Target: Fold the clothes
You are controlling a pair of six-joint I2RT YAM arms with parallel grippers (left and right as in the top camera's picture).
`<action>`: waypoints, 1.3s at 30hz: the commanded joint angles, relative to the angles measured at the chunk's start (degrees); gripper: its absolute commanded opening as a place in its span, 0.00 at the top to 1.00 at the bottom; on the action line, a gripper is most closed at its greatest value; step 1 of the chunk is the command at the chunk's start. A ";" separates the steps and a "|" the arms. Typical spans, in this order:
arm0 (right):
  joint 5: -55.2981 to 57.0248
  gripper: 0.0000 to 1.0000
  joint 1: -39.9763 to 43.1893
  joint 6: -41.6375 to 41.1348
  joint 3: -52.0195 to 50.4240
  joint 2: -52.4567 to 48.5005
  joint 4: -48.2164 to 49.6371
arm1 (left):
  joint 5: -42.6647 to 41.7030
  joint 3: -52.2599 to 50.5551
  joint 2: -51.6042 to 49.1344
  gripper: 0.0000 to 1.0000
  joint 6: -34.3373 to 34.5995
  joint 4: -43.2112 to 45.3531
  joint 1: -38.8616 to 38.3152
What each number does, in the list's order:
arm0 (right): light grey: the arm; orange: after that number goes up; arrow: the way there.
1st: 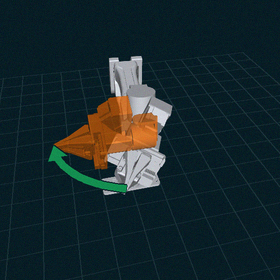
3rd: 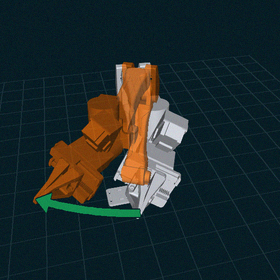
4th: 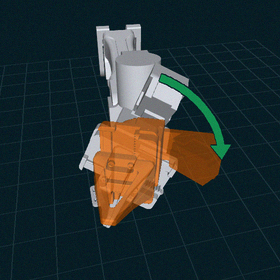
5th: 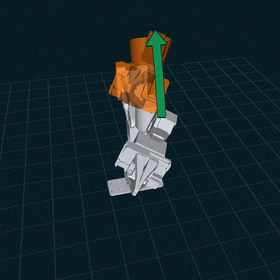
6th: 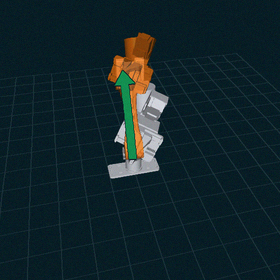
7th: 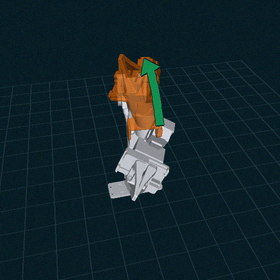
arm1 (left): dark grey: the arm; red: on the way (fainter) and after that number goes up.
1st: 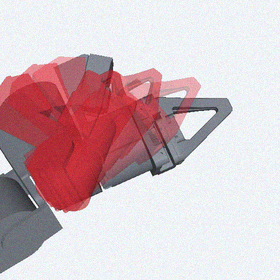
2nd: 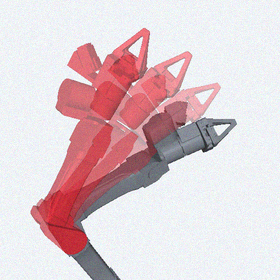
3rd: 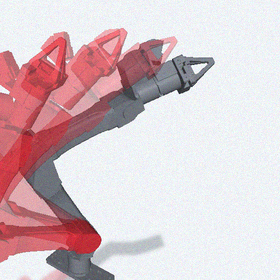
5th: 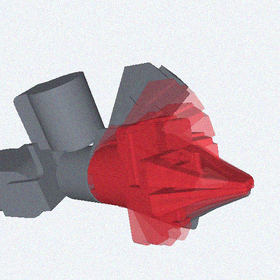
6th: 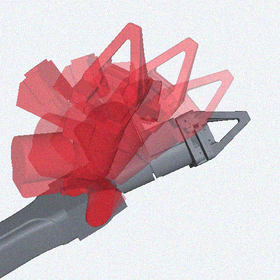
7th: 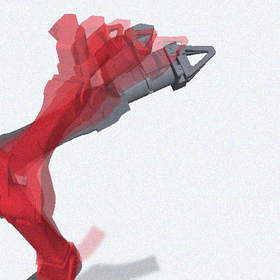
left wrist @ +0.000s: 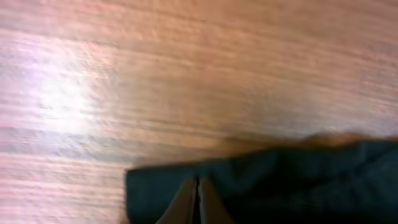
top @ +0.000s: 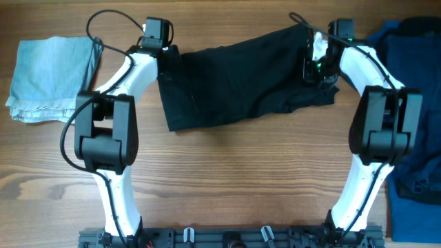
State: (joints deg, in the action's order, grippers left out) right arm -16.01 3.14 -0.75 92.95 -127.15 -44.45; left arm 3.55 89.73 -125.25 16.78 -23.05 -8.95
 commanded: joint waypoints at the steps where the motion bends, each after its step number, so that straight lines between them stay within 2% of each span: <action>1: 1.84 0.96 -0.20 -0.55 -1.16 -2.56 -3.43 | 1.88 -0.04 -1.09 0.96 -3.10 1.49 2.40; 7: 1.68 0.96 -1.70 -8.83 -4.94 -2.54 -14.47 | -1.99 0.04 -0.63 0.96 -3.13 3.13 4.42; 11: 0.96 0.96 -6.58 -9.99 -4.72 -1.46 -15.65 | -4.11 1.95 3.34 0.96 -3.08 2.71 4.46; 14: 0.94 0.96 -8.94 -11.23 0.15 2.67 -17.31 | -7.34 2.23 9.33 0.96 -2.82 0.92 4.35; 16: 0.96 0.96 -9.68 -10.25 5.31 9.14 -17.92 | -10.71 2.23 13.60 0.96 0.37 -3.08 4.35; 20: 6.54 0.94 -9.66 -7.65 7.45 16.31 -9.73 | -16.83 2.10 14.12 0.96 6.51 -11.39 3.91; 25: 8.98 0.96 -9.60 -5.22 7.43 9.09 -5.97 | -16.20 1.99 7.93 0.96 6.60 -17.33 1.29; 28: 9.75 0.96 -9.38 -5.20 7.43 2.10 -3.89 | -13.57 1.99 4.46 0.96 6.62 -17.18 1.03; 31: 9.86 0.96 -8.37 -5.25 7.43 -4.28 4.85 | -7.41 1.99 2.89 0.96 6.60 -16.76 1.03; 34: 9.86 0.95 -8.04 -5.25 7.43 -7.04 16.02 | -1.55 1.99 1.49 0.96 5.99 -16.63 1.03; 36: 9.84 0.91 -8.04 -5.64 7.43 -7.06 21.20 | 0.37 1.99 -0.02 0.96 5.97 -16.52 1.03; 39: 9.90 0.91 -8.07 -6.91 7.41 -7.39 24.17 | 0.66 1.99 -2.89 0.96 5.99 -15.93 1.07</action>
State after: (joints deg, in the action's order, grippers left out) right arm -7.16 -4.93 -6.85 100.20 -132.55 -21.58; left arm 1.30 91.83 -124.38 23.00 -39.59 -8.03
